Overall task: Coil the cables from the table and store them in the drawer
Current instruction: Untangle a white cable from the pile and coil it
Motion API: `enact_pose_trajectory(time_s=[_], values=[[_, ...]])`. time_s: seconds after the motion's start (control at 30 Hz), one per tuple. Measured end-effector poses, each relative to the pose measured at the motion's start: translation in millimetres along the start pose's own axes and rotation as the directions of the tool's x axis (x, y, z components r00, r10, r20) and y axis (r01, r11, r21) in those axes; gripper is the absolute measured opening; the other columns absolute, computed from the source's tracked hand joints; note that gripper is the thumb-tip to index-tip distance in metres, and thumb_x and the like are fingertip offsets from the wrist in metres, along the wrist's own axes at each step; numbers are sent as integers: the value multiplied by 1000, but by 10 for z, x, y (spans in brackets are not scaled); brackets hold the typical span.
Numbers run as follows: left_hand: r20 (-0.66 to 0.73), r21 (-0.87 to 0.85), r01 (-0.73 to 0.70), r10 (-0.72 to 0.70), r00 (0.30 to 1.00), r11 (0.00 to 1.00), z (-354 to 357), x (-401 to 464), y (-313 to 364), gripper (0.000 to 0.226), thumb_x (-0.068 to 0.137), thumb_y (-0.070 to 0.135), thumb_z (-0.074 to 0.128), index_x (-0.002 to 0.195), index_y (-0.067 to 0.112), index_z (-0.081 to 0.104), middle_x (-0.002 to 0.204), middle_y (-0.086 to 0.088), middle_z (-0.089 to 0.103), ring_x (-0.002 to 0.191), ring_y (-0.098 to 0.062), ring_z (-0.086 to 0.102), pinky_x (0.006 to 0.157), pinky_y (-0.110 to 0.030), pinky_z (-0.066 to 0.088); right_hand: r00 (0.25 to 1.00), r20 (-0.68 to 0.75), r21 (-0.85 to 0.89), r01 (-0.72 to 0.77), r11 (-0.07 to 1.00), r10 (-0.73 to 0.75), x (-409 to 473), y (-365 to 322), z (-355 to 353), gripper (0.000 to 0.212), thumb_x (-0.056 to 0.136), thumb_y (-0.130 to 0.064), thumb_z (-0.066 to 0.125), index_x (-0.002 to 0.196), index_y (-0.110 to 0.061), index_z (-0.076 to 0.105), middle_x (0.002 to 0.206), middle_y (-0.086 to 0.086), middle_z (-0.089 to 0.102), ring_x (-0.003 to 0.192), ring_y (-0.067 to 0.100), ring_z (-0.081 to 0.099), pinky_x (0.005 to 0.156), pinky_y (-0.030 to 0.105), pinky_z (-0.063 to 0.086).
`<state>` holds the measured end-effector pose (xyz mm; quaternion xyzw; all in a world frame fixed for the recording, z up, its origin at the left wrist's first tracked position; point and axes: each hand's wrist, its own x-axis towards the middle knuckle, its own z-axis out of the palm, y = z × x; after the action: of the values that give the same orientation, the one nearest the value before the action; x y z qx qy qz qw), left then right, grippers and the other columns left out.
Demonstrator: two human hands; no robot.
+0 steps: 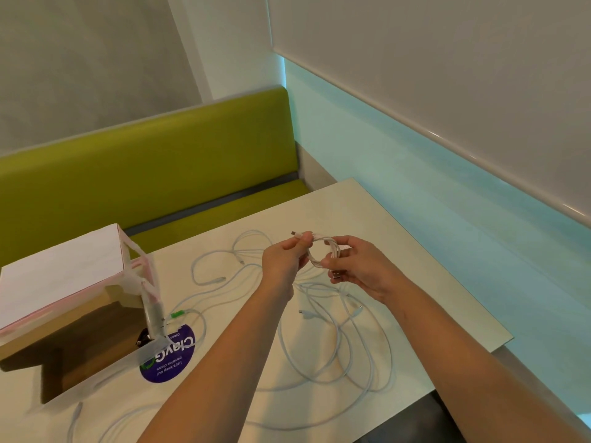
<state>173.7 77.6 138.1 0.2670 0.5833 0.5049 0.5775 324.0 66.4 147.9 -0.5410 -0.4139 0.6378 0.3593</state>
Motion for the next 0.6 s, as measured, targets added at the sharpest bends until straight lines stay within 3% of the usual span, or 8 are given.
enact_pose_trajectory(time_s=[0.13,0.27,0.4,0.5,0.6], values=[[-28,-43,6,-7,1000,999,-17,17,32,14,86,21,73,95,11,76,94,-7,74,83,-16,65,73,-19,56,996,-58,-147,66,987,-75,30,20,46,37,79,-3,77,114,-6,66,81,13,68,65,19,63,59,25,56],[41,-64,104,-102,994,992,-164,18,12,16,87,26,73,92,10,75,84,-1,71,73,-9,63,73,-18,57,996,-90,26,16,1000,-13,54,120,99,28,81,-8,76,108,-4,69,84,15,67,67,20,64,64,28,59],[210,-14,153,-147,967,988,-357,-13,-5,18,92,24,68,103,11,72,93,-1,70,76,-11,65,73,-21,58,994,-37,314,-90,945,107,71,251,151,23,83,-9,74,99,7,70,85,18,67,75,24,64,73,31,61],[213,113,71,-94,972,991,-483,-19,-22,20,95,28,64,112,20,69,100,-1,73,83,-14,67,77,-28,59,994,-30,352,-90,932,108,108,294,248,19,89,-7,67,100,9,69,88,18,69,80,24,65,76,33,61],[159,220,-13,-23,987,975,-621,-20,-86,24,97,26,60,118,18,68,99,-2,72,80,-15,64,78,-31,60,995,2,307,-100,946,104,117,300,371,15,91,-1,61,101,6,69,96,20,67,85,25,64,76,33,59]])
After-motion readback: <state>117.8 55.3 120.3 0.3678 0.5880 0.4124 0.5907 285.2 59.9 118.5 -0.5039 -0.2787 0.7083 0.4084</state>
